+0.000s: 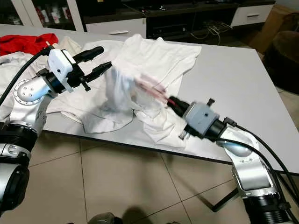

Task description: Hang hanger

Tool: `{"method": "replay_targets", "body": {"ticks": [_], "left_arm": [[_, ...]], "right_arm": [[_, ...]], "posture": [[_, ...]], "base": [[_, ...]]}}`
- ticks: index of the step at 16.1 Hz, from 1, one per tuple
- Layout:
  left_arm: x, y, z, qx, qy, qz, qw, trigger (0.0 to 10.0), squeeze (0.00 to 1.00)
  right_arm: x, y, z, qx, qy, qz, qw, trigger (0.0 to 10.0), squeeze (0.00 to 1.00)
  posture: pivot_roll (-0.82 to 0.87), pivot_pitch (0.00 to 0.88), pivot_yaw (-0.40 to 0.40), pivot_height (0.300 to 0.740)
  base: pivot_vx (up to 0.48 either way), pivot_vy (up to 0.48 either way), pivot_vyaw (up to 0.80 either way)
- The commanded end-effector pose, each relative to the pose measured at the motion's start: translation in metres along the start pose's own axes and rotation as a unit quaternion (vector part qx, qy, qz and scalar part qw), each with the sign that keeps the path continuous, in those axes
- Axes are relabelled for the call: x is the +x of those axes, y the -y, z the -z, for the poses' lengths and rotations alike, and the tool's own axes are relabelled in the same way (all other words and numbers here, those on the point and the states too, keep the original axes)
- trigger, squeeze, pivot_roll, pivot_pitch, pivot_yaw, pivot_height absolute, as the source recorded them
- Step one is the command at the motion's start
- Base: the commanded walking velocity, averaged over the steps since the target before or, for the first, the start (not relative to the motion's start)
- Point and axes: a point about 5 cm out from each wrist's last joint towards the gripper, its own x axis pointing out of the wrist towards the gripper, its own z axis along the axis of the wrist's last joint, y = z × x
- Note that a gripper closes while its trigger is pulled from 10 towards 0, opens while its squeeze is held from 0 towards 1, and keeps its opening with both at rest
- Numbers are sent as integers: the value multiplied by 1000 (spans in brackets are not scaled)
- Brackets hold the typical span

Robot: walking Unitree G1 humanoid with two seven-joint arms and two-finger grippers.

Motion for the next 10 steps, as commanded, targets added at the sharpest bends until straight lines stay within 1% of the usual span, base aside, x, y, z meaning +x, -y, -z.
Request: {"method": "replay_targets", "body": {"ticks": [1, 2, 3, 5, 6, 8, 9, 10], "left_arm": [[2, -1, -4, -9, 9, 13, 1000, 10000, 0], [1, 3, -3, -32, 14, 39, 999, 10000, 1000], [0, 9, -2, -45, 11, 67, 997, 10000, 1000], [-3, 16, 2, -72, 2, 104, 992, 10000, 1000], [-5, 16, 2, -74, 0, 108, 991, 10000, 1000], [-7, 13, 2, -61, -7, 105, 993, 10000, 1000], [-10, 12, 3, -51, -22, 116, 992, 10000, 722], [-13, 13, 5, -39, -39, 129, 990, 10000, 0]], "right_arm": [[1, 1, -5, -17, 12, -6, 1000, 10000, 0], [3, 1, -6, -17, 13, -9, 1000, 10000, 0], [4, 1, -6, -18, 15, -10, 1000, 10000, 0], [5, 3, -5, -23, 12, -13, 1000, 10000, 0], [6, 5, -3, -26, 7, -13, 1000, 10000, 0], [5, 6, -2, -27, 4, -14, 1000, 10000, 0], [5, 6, -1, -28, 4, -17, 999, 10000, 0], [6, 5, -2, -29, 6, -23, 999, 10000, 0]], "posture": [[123, 0, 39, 740], [123, 0, 39, 740], [125, 0, 40, 740], [130, 0, 39, 740], [131, 0, 37, 740], [134, 0, 35, 740], [134, 0, 35, 740], [134, 0, 35, 740]], "base": [[0, 0, 0], [0, 0, 0], [0, 0, 0], [0, 0, 0], [0, 0, 0], [0, 0, 0], [0, 0, 0], [0, 0, 0]]}}
